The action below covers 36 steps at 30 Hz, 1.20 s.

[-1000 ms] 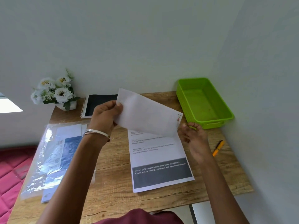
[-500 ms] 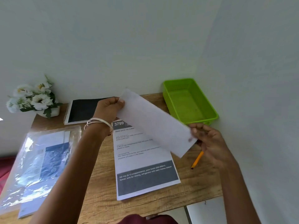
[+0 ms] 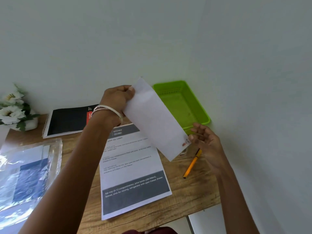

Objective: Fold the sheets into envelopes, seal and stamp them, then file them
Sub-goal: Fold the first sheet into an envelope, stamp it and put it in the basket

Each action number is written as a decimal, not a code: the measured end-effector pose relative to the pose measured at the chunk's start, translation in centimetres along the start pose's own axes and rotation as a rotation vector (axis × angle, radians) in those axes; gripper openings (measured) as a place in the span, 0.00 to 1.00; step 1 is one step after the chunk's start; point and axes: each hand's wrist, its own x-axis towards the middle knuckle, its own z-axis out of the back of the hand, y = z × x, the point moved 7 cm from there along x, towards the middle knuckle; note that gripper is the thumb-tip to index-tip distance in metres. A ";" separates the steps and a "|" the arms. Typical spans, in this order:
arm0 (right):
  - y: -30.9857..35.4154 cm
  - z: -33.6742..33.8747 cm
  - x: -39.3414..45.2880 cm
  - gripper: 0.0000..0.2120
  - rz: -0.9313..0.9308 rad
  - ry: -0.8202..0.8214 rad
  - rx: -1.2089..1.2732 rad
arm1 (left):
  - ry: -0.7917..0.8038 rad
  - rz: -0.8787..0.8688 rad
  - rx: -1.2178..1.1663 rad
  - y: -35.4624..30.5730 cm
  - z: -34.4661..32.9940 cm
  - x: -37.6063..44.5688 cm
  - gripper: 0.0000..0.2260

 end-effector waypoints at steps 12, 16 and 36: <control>1.1 -1.0 0.7 0.06 -0.007 -0.114 0.115 | -0.149 0.237 -0.290 2.9 2.6 0.8 0.05; 2.1 2.2 1.6 0.03 0.055 -0.342 0.059 | -0.117 0.269 -0.253 3.6 1.5 0.7 0.10; 2.9 1.3 5.2 0.22 0.122 -0.421 -0.714 | 0.068 0.070 0.220 9.6 -1.8 -1.5 0.09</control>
